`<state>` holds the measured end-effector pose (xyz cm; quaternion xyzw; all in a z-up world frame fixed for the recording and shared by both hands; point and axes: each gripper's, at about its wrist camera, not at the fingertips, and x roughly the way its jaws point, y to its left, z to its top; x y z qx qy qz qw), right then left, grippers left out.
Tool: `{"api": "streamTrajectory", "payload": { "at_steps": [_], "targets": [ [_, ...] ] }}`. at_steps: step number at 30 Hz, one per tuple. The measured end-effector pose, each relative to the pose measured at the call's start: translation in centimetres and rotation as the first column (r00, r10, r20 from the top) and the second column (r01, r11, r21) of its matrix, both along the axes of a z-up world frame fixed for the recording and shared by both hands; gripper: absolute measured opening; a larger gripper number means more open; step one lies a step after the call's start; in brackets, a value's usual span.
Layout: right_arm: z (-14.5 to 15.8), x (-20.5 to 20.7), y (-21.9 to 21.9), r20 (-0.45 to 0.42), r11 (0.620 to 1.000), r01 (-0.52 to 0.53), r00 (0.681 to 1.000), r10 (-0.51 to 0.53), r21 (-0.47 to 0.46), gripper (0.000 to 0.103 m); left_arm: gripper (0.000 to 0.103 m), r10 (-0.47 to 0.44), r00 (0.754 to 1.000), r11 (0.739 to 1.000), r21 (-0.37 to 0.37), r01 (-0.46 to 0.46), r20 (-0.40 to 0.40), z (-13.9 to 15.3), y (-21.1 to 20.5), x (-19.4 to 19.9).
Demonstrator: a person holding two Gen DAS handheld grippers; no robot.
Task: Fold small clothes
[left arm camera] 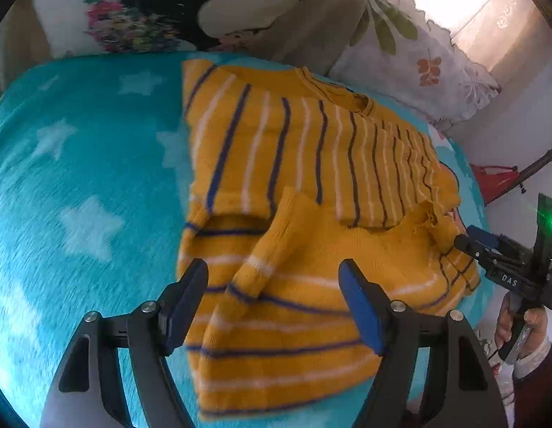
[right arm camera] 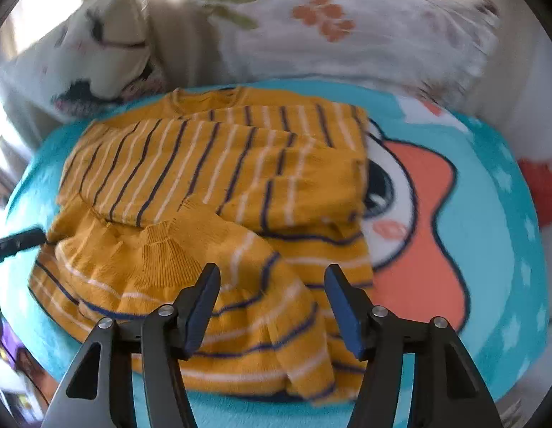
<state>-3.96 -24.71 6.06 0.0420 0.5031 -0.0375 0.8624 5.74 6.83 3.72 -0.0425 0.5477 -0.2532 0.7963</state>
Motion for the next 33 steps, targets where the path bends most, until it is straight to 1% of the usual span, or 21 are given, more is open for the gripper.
{"api": "streamTrajectory", "payload": {
  "at_steps": [3, 6, 7, 8, 9, 10, 11, 12, 14, 18, 22, 23, 25, 28, 31, 33],
  "targets": [
    [-1.0, 1.8, 1.0, -0.024, 0.995, -0.091, 0.996, 0.090, -0.038, 0.068, 0.075, 0.001, 1.000, 1.000, 0.022, -0.001, -0.015, -0.7, -1.2, 1.2],
    [-2.3, 3.2, 1.8, -0.050, 0.984, -0.164, 0.986, 0.161, -0.075, 0.068, 0.074, 0.004, 0.998, 1.000, 0.022, -0.002, -0.056, -1.5, -2.2, 1.8],
    [-2.8, 3.4, 1.8, -0.060, 0.981, -0.182, 0.982, 0.178, -0.071, 0.068, 0.064, -0.003, 0.998, 1.000, 0.013, 0.004, -0.070, -1.7, -2.5, 1.8],
    [-3.1, 3.6, 1.7, -0.068, 0.979, -0.197, 0.979, 0.194, -0.050, 0.065, 0.050, -0.011, 0.997, 1.000, 0.005, 0.012, -0.080, -1.7, -2.7, 1.6],
    [-3.3, 3.7, 1.6, -0.077, 0.978, -0.208, 0.976, 0.206, -0.017, 0.056, 0.016, -0.016, 0.996, 1.000, 0.011, 0.017, -0.089, -1.8, -2.9, 1.4],
    [-3.5, 3.6, 1.4, -0.083, 0.976, -0.218, 0.972, 0.219, 0.024, 0.031, 0.005, -0.012, 0.995, 0.999, 0.030, 0.015, -0.097, -1.9, -3.0, 1.1],
    [-3.7, 3.5, 1.2, -0.094, 0.970, -0.230, 0.967, 0.236, 0.074, 0.018, 0.005, -0.001, 0.996, 1.000, 0.031, 0.004, -0.093, -1.7, -2.7, 0.8],
    [-3.6, 3.4, 1.1, -0.097, 0.968, -0.234, 0.965, 0.243, 0.093, 0.017, 0.005, 0.011, 0.996, 1.000, 0.019, -0.009, -0.087, -1.5, -2.3, 0.5],
    [-3.0, 2.9, 0.9, -0.088, 0.964, -0.244, 0.963, 0.253, 0.109, 0.010, 0.005, 0.064, 0.994, 0.998, -0.006, -0.065, -0.089, -0.8, -0.9, 0.1],
    [-0.7, 2.4, -0.8, -0.039, 0.953, -0.224, 0.971, 0.236, 0.204, 0.009, 0.005, 0.156, 0.985, 0.981, -0.101, -0.163, -0.073, 2.0, 1.5, 0.2],
    [2.4, 4.1, -3.0, 0.035, 0.939, -0.199, 0.980, 0.197, 0.282, 0.009, 0.005, 0.199, 0.979, 0.968, -0.145, -0.204, -0.048, 4.1, 1.0, 3.2],
    [2.8, 5.2, -3.6, 0.047, 0.933, -0.193, 0.981, 0.187, 0.304, 0.009, 0.005, 0.205, 0.977, 0.967, -0.145, -0.211, -0.050, 4.2, 0.5, 4.4],
    [3.1, 7.0, -4.4, 0.058, 0.932, -0.172, 0.985, 0.162, 0.318, 0.009, 0.005, 0.215, 0.976, 0.966, -0.135, -0.219, -0.042, 4.1, -0.6, 6.6],
    [2.2, 10.2, -4.9, 0.051, 0.940, -0.139, 0.990, 0.129, 0.311, 0.009, 0.005, 0.222, 0.974, 0.969, -0.096, -0.226, -0.047, 3.0, -2.7, 10.0],
    [1.0, 13.1, -5.3, 0.029, 0.944, -0.113, 0.994, 0.110, 0.311, 0.009, 0.005, 0.219, 0.975, 0.975, -0.017, -0.219, -0.029, 1.7, -4.2, 12.1],
    [0.0, 14.3, -5.6, 0.009, 0.944, -0.103, 0.994, 0.106, 0.315, 0.009, 0.005, 0.226, 0.973, 0.974, 0.022, -0.225, -0.042, 0.5, -4.7, 12.8]
  ]
}}
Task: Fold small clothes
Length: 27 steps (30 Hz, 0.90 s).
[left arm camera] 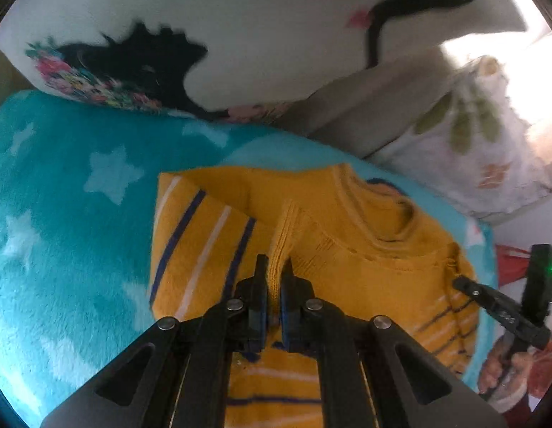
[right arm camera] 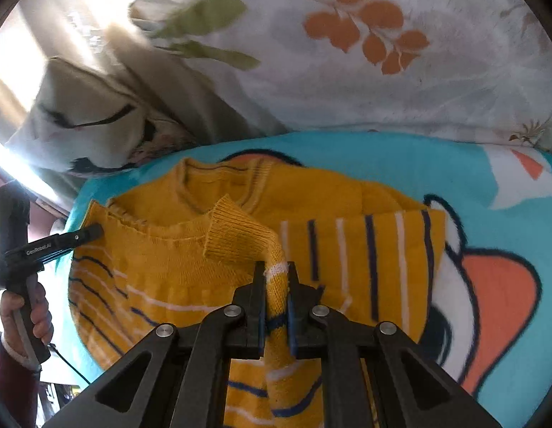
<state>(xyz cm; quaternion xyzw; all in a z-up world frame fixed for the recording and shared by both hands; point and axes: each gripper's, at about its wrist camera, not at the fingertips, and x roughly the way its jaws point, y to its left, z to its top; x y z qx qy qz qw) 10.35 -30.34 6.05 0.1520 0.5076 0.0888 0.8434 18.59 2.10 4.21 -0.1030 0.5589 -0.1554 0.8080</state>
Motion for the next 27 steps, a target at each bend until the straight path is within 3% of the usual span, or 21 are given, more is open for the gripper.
{"api": "streamTrajectory", "payload": {
  "at_steps": [3, 4, 5, 7, 10, 13, 17, 23, 25, 27],
  "targets": [
    [-1.4, 0.6, -0.4, -0.032, 1.000, 0.000, 0.999, 0.000, 0.022, 0.013, 0.012, 0.044, 0.998, 0.999, -0.005, -0.044, -0.044, -1.7, 0.4, 0.5],
    [-1.7, 0.7, -0.6, -0.034, 1.000, 0.005, 0.999, -0.004, 0.020, 0.022, 0.019, 0.058, 0.997, 0.998, -0.014, -0.058, -0.053, -1.9, 0.7, 0.5],
    [-2.1, 0.8, -1.1, -0.036, 1.000, 0.014, 0.999, -0.013, 0.017, 0.039, 0.021, 0.073, 0.995, 0.997, -0.027, -0.075, -0.064, -2.1, 1.1, 0.6],
    [-2.3, 0.8, -2.4, -0.034, 0.998, 0.054, 0.998, -0.053, 0.025, 0.049, 0.037, 0.099, 0.992, 0.993, -0.054, -0.104, -0.083, -1.8, 1.8, 0.7],
    [-1.6, 0.2, -5.1, -0.016, 0.988, 0.123, 0.992, -0.122, 0.095, 0.049, 0.057, 0.125, 0.991, 0.990, -0.063, -0.127, -0.040, 0.3, 2.6, 0.1],
    [-0.1, -1.7, -8.0, 0.018, 0.974, 0.204, 0.978, -0.207, 0.102, 0.055, 0.071, 0.119, 0.993, 0.991, -0.068, -0.118, 0.024, 2.6, 2.8, -1.5],
    [0.2, -6.5, -9.9, -0.010, 0.961, 0.245, 0.969, -0.246, 0.124, 0.056, 0.073, 0.072, 0.996, 0.996, -0.060, -0.069, 0.049, 3.4, 2.7, -5.1],
    [-1.8, -14.4, -7.9, -0.086, 0.965, 0.216, 0.975, -0.205, 0.152, 0.062, 0.073, -0.031, 0.999, 0.999, 0.022, 0.030, 0.017, 0.8, 2.9, -11.4],
    [-2.7, -15.4, -6.0, -0.106, 0.978, 0.185, 0.979, -0.174, 0.100, 0.062, 0.073, -0.035, 0.999, 0.998, 0.052, 0.034, 0.009, -0.3, 3.2, -12.6],
    [-3.6, -15.6, -4.7, -0.128, 0.983, 0.182, 0.976, -0.178, 0.017, 0.052, 0.073, -0.018, 1.000, 0.991, 0.135, 0.018, 0.000, -1.6, 3.7, -12.9]
  ]
}}
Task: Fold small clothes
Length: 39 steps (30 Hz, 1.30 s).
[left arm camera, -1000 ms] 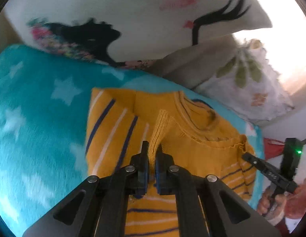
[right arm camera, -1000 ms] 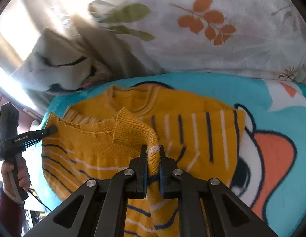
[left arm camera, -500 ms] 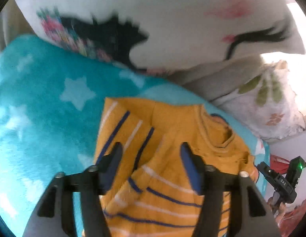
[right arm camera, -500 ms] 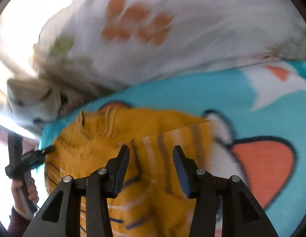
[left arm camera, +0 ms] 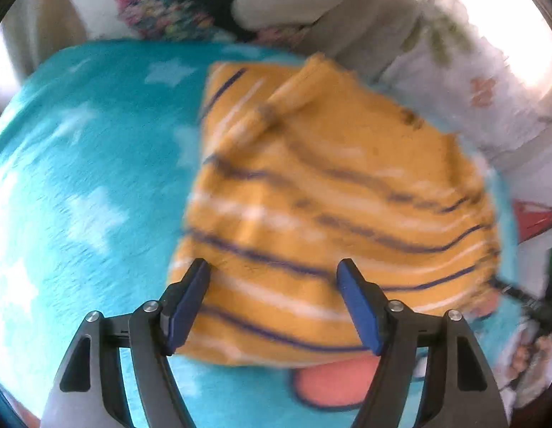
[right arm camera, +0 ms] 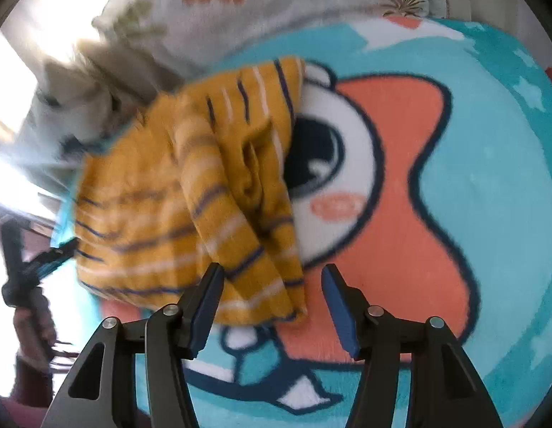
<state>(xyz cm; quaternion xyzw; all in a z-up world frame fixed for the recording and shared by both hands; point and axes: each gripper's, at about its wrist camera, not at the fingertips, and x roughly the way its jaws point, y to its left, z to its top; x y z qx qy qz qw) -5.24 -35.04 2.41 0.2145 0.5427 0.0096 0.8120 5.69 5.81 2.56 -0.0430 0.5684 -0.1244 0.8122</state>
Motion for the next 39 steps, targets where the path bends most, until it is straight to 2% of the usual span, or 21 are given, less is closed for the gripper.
{"api": "streamTrajectory", "payload": {
  "at_steps": [2, 4, 5, 6, 8, 10, 13, 15, 17, 19, 21, 24, 27, 29, 33, 36, 39],
  "targets": [
    [-1.0, 0.2, -0.5, -0.011, 0.997, 0.063, 0.998, -0.064, -0.054, 0.048, 0.073, 0.001, 1.000, 1.000, -0.002, -0.001, 0.005, -0.8, 0.7, 0.1],
    [-1.5, 0.3, -2.3, 0.006, 0.988, 0.153, 0.988, -0.153, -0.028, 0.046, 0.073, 0.000, 1.000, 1.000, 0.003, 0.000, 0.002, -0.6, 0.7, 0.3],
    [-1.2, 0.3, -3.3, 0.000, 0.976, 0.217, 0.976, -0.217, -0.009, 0.046, 0.073, 0.003, 1.000, 1.000, 0.010, -0.003, 0.000, -0.5, 0.8, 0.5],
    [-0.6, 0.3, -3.8, 0.001, 0.964, 0.263, 0.965, -0.263, -0.035, 0.049, 0.073, 0.008, 1.000, 1.000, 0.015, -0.008, 0.002, -0.3, 0.7, 0.6],
    [1.7, -0.1, -4.0, 0.081, 0.951, 0.300, 0.952, -0.295, -0.073, 0.049, 0.073, 0.018, 1.000, 1.000, 0.020, -0.018, 0.004, -0.1, 0.1, 0.5],
    [4.3, 0.0, -3.1, 0.165, 0.959, 0.274, 0.951, -0.260, -0.067, 0.049, 0.073, 0.017, 1.000, 1.000, 0.007, -0.017, 0.011, 0.3, -0.2, 0.4],
    [6.2, 2.5, 0.9, 0.229, 0.990, 0.135, 0.966, -0.123, -0.038, 0.049, 0.073, 0.027, 0.999, 0.999, -0.021, -0.027, 0.028, 1.5, -0.3, -0.7],
    [5.8, 4.9, 4.1, 0.233, 1.000, -0.006, 0.973, 0.008, -0.011, 0.049, 0.073, 0.049, 0.998, 0.998, -0.032, -0.048, 0.032, 2.0, -0.1, -1.2],
    [4.6, 7.3, 7.1, 0.218, 0.992, -0.125, 0.969, 0.120, 0.009, 0.049, 0.073, 0.083, 0.996, 0.996, -0.043, -0.082, 0.028, 2.3, 0.3, -1.5],
    [3.0, 9.5, 8.9, 0.196, 0.981, -0.191, 0.964, 0.182, 0.025, 0.049, 0.073, 0.118, 0.993, 0.992, -0.049, -0.117, 0.025, 2.5, 0.7, -1.5],
    [1.5, 11.8, 8.7, 0.167, 0.983, -0.185, 0.969, 0.181, 0.010, 0.048, 0.073, 0.154, 0.988, 0.987, -0.053, -0.153, 0.026, 2.6, 1.5, -1.6],
    [0.4, 14.0, 4.9, 0.169, 0.996, -0.063, 0.983, 0.072, -0.059, 0.044, 0.073, 0.209, 0.978, 0.977, -0.058, -0.207, 0.029, 2.8, 3.1, -2.2],
    [-0.3, 14.8, 0.4, 0.158, 0.999, 0.027, 0.987, -0.023, -0.022, 0.040, 0.073, 0.260, 0.965, 0.964, -0.069, -0.258, 0.020, 2.5, 4.5, -2.2],
    [-0.2, 15.0, -0.2, 0.157, 1.000, -0.002, 0.988, 0.003, -0.007, 0.040, 0.073, 0.291, 0.957, 0.954, -0.068, -0.290, 0.006, 1.9, 5.1, -2.2],
    [0.5, 15.0, 1.7, 0.152, 0.987, -0.098, 0.981, 0.117, -0.127, 0.040, 0.073, 0.342, 0.939, 0.935, -0.085, -0.344, -0.030, 1.1, 5.8, -2.2],
    [1.6, 14.5, 2.4, 0.177, 0.984, -0.108, 0.975, 0.133, -0.141, 0.042, 0.073, 0.355, 0.935, 0.932, -0.067, -0.355, -0.023, 1.2, 5.6, -2.5],
    [3.0, 13.6, 3.1, 0.228, 0.982, -0.126, 0.961, 0.155, -0.139, 0.060, 0.073, 0.368, 0.929, 0.928, -0.048, -0.369, -0.025, 1.3, 5.5, -2.8]
  ]
}}
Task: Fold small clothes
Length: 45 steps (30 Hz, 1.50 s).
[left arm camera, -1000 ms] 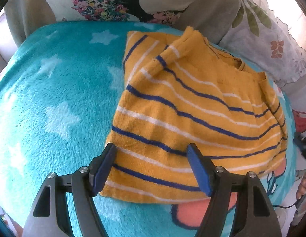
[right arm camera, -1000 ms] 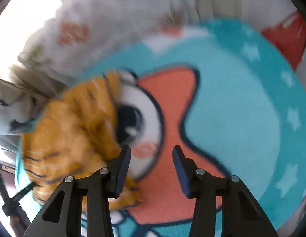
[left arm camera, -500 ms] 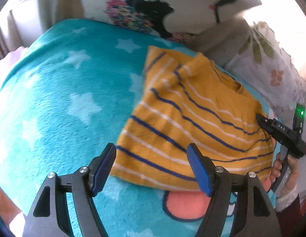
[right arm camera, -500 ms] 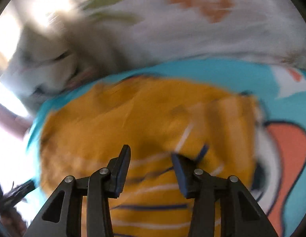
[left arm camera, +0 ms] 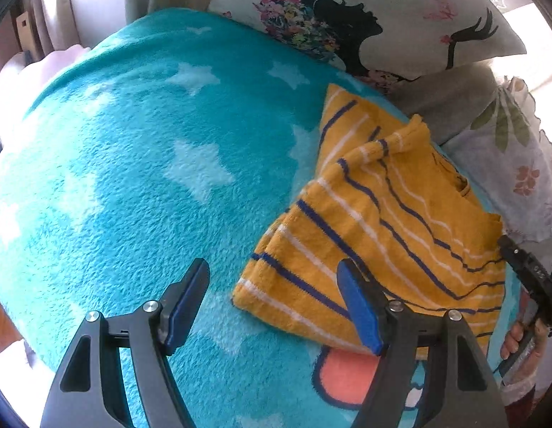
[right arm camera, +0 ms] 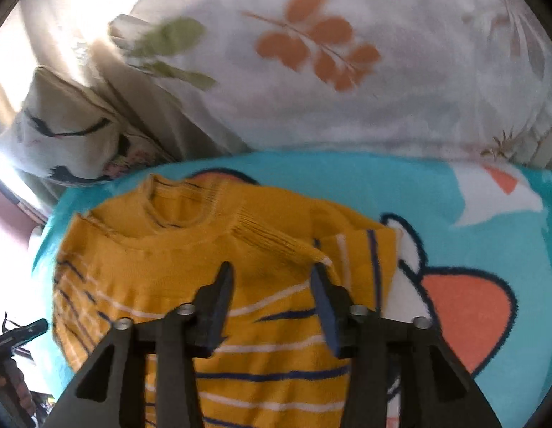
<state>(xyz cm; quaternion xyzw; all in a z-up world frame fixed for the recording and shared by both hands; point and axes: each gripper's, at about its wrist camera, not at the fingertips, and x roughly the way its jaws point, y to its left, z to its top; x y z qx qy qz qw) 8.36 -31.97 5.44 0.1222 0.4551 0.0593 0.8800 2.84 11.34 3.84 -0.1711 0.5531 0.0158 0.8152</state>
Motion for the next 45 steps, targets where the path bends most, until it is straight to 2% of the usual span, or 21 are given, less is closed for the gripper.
{"api": "streamTrajectory", "payload": {
  "at_steps": [1, 3, 5, 7, 9, 13, 15, 17, 18, 20, 21, 23, 25, 28, 31, 35, 38, 39, 42, 45],
  "targets": [
    [0.1, 0.1, 0.6, 0.005, 1.000, -0.016, 1.000, 0.016, 0.010, 0.064, 0.073, 0.008, 1.000, 1.000, 0.000, -0.008, -0.005, -0.1, 0.1, -0.1],
    [-0.7, 1.2, 1.8, -0.015, 0.998, -0.055, 0.998, 0.055, 0.007, 0.065, 0.073, 0.017, 1.000, 1.000, -0.008, -0.017, -0.009, -0.2, 0.4, -0.3],
    [-2.2, 2.9, 2.5, -0.071, 0.999, -0.030, 0.997, 0.027, -0.038, 0.065, 0.073, 0.015, 1.000, 1.000, -0.007, -0.015, -0.011, -0.3, 0.9, -0.6],
    [-2.6, 3.4, 2.5, -0.102, 1.000, 0.011, 0.995, -0.012, -0.009, 0.065, 0.074, 0.014, 1.000, 1.000, -0.006, -0.014, -0.008, -0.4, 1.6, -0.7],
    [-1.4, 3.1, 3.2, -0.070, 1.000, 0.030, 0.997, -0.030, 0.007, 0.065, 0.074, 0.015, 1.000, 1.000, -0.026, -0.015, -0.008, -1.0, 2.4, -0.4],
    [1.7, 1.8, 7.6, -0.010, 0.997, -0.007, 1.000, 0.007, -0.078, 0.066, 0.076, -0.018, 0.999, 0.991, -0.130, 0.014, -0.027, -3.1, 3.5, 0.8],
    [2.4, 1.2, 10.7, -0.027, 0.996, -0.064, 0.998, 0.062, -0.069, 0.066, 0.079, -0.044, 0.999, 0.989, -0.140, 0.045, 0.011, -2.9, 3.3, 1.3],
    [2.3, 0.9, 14.5, -0.060, 0.988, -0.146, 0.988, 0.144, -0.044, 0.066, 0.079, -0.094, 0.995, 0.977, -0.192, 0.097, 0.026, -3.1, 2.9, 1.9],
    [2.0, 0.8, 16.7, -0.081, 0.981, -0.187, 0.980, 0.183, -0.046, 0.066, 0.077, -0.107, 0.994, 0.970, -0.215, 0.111, 0.032, -3.2, 2.7, 2.2],
    [1.4, 0.9, 20.7, -0.107, 0.968, -0.244, 0.966, 0.237, -0.052, 0.066, 0.060, -0.155, 0.987, 0.953, -0.257, 0.160, 0.039, -3.4, 2.2, 2.4],
    [1.2, 1.0, 22.3, -0.112, 0.963, -0.266, 0.959, 0.259, -0.049, 0.066, 0.045, -0.182, 0.983, 0.946, -0.266, 0.185, 0.033, -3.6, 2.0, 2.5],
    [0.5, 1.9, 25.7, -0.132, 0.951, -0.306, 0.945, 0.298, -0.039, 0.066, 0.039, -0.208, 0.978, 0.939, -0.274, 0.208, 0.029, -3.6, 2.1, 2.4],
    [-0.4, 3.3, 28.1, -0.163, 0.950, -0.311, 0.939, 0.302, -0.029, 0.066, 0.035, -0.222, 0.975, 0.920, -0.328, 0.216, 0.017, -3.8, 2.7, 2.1],
    [-2.1, 5.5, 31.1, -0.219, 0.952, -0.304, 0.933, 0.287, -0.047, 0.067, 0.035, -0.222, 0.975, 0.900, -0.385, 0.205, 0.000, -4.1, 3.9, 1.6],
    [-2.8, 6.1, 34.0, -0.230, 0.943, -0.305, 0.935, 0.270, -0.134, 0.081, 0.035, -0.235, 0.972, 0.892, -0.398, 0.215, -0.001, -4.1, 4.6, 1.1],
    [-4.1, 6.1, 36.7, -0.269, 0.905, -0.311, 0.934, 0.234, -0.291, 0.085, 0.042, -0.251, 0.968, 0.868, -0.443, 0.226, 0.001, -4.2, 5.2, 0.9],
    [-5.0, 5.8, 38.0, -0.267, 0.864, -0.309, 0.940, 0.213, -0.398, 0.085, 0.049, -0.266, 0.964, 0.852, -0.467, 0.238, 0.008, -4.3, 5.3, 0.6],
    [-5.0, 5.7, 38.2, -0.260, 0.858, -0.303, 0.943, 0.207, -0.415, 0.084, 0.055, -0.269, 0.963, 0.842, -0.482, 0.242, 0.015, -4.3, 5.2, 0.6],
    [-5.0, 5.7, 38.1, -0.248, 0.863, -0.279, 0.951, 0.186, -0.421, 0.079, 0.068, -0.273, 0.961, 0.829, -0.498, 0.255, 0.038, -4.0, 4.6, 0.7],
    [-4.9, 5.8, 37.9, -0.254, 0.857, -0.287, 0.948, 0.191, -0.427, 0.071, 0.069, -0.269, 0.961, 0.822, -0.503, 0.266, 0.069, -4.0, 3.9, 1.1]
  ]
}}
